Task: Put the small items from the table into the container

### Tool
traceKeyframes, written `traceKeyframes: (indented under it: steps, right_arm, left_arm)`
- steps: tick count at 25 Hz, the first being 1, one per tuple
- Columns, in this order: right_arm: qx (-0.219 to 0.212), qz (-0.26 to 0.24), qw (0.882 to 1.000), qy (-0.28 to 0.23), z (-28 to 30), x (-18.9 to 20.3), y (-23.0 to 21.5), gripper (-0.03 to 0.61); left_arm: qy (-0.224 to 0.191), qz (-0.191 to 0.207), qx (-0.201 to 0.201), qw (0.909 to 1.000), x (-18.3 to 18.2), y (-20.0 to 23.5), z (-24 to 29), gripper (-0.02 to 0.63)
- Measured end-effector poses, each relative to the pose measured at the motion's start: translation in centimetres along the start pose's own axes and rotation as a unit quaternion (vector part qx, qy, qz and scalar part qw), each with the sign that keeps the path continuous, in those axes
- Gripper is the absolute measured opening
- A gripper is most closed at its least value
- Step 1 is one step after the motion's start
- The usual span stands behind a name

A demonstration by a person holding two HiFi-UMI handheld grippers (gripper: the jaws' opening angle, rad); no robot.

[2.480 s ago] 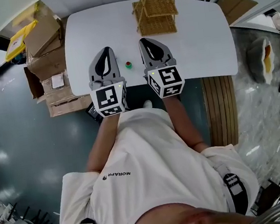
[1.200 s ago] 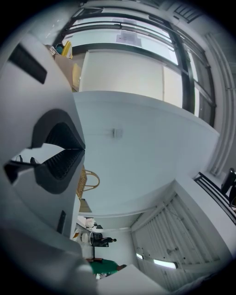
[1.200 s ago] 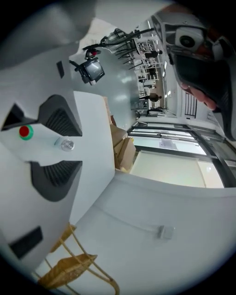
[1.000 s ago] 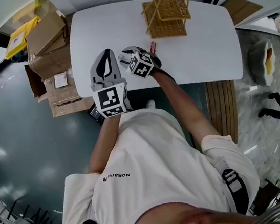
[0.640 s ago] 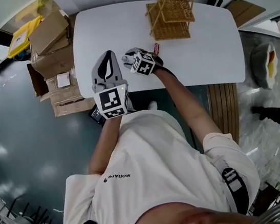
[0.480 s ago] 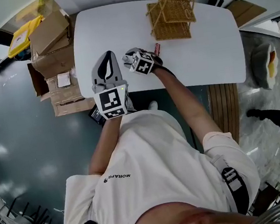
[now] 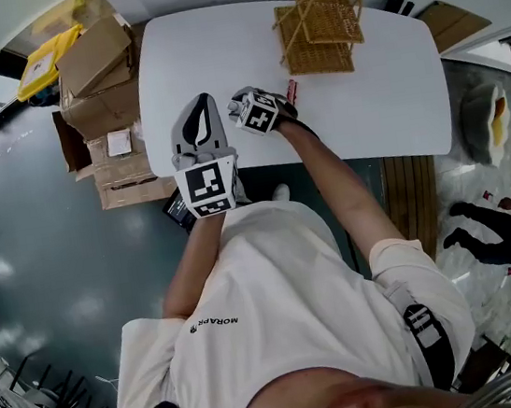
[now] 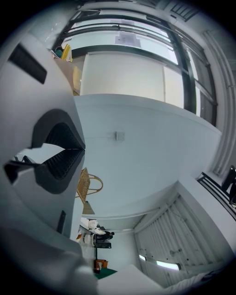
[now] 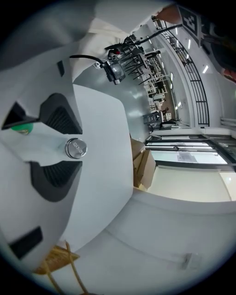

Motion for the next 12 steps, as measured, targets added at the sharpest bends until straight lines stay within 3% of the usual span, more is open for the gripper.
traceKeyframes:
  steps: [2,12]
  right_arm:
    - [0.005,0.000,1.000,0.005,0.1,0.1,0.0,0.150]
    - [0.023,0.017,0.999,-0.015,-1.8,-0.1,0.0,0.146]
  left_arm:
    - [0.000,-0.001,0.003,1.0000,0.0,-0.1,0.0,0.005]
    - [-0.001,-0.001,0.016,0.9999,-0.3,-1.1,0.4,0.004]
Point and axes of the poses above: the fingertips, and each gripper's own axes: z forward along the fingers, y to its left, x out of its underside, the point moved 6 cm from there along -z, backward along the fingers, and after that the axes turned 12 degrees about -x, right-handed, at the moved point
